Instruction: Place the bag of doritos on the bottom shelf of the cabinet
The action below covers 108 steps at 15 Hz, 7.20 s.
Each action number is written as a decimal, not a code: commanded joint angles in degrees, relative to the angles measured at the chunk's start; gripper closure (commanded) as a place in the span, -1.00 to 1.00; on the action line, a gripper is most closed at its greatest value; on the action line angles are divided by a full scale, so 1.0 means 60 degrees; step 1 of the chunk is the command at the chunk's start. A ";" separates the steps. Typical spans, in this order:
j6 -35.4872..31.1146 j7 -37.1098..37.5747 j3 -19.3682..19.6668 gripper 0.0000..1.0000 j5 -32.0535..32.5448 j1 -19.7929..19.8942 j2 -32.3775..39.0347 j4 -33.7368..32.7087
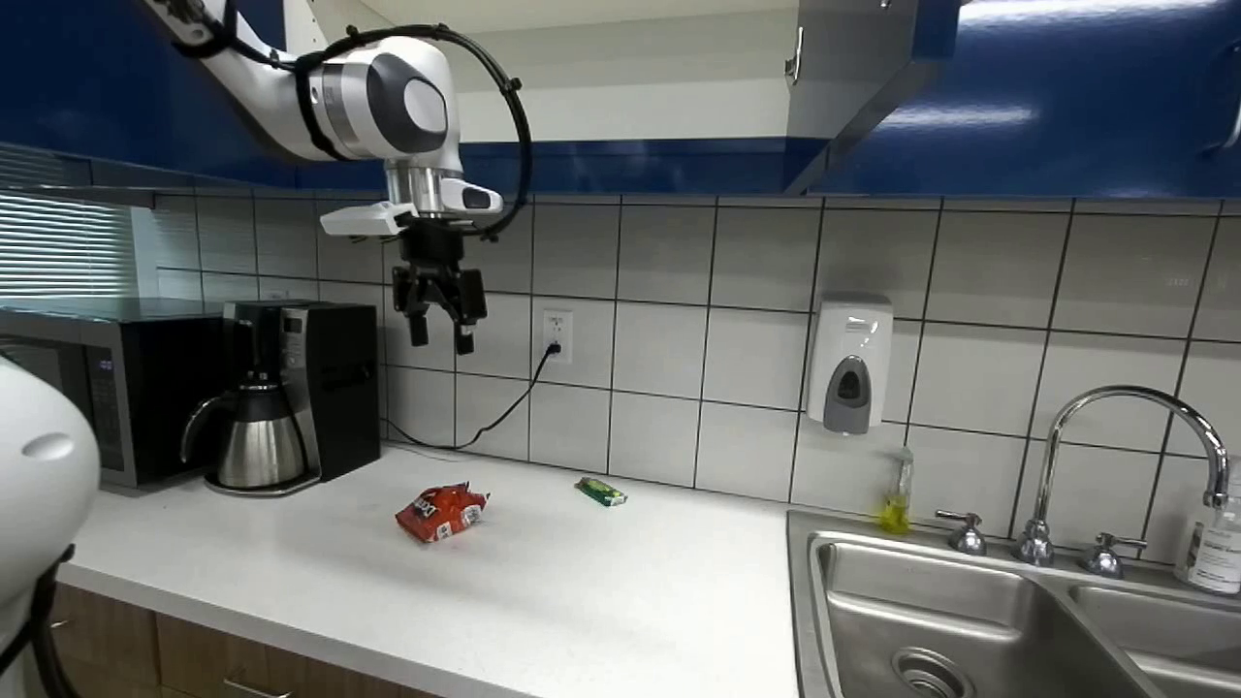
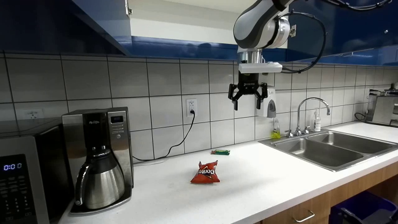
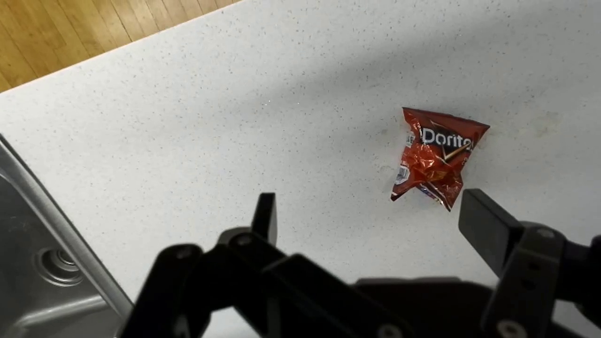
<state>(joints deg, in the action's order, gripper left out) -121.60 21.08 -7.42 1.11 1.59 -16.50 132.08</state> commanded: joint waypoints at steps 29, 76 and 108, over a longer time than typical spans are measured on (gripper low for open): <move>-0.3193 -0.1170 0.0395 -1.00 0.0494 -0.1564 0.5906 -0.1840; -0.3244 -0.1364 0.0983 0.98 0.0534 -0.2108 0.9108 -0.5019; -0.2738 -0.0458 0.0708 0.99 0.0353 -0.2421 0.4651 -0.1375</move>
<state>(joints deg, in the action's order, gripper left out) -140.19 15.87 -1.89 3.99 -12.71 18.54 117.32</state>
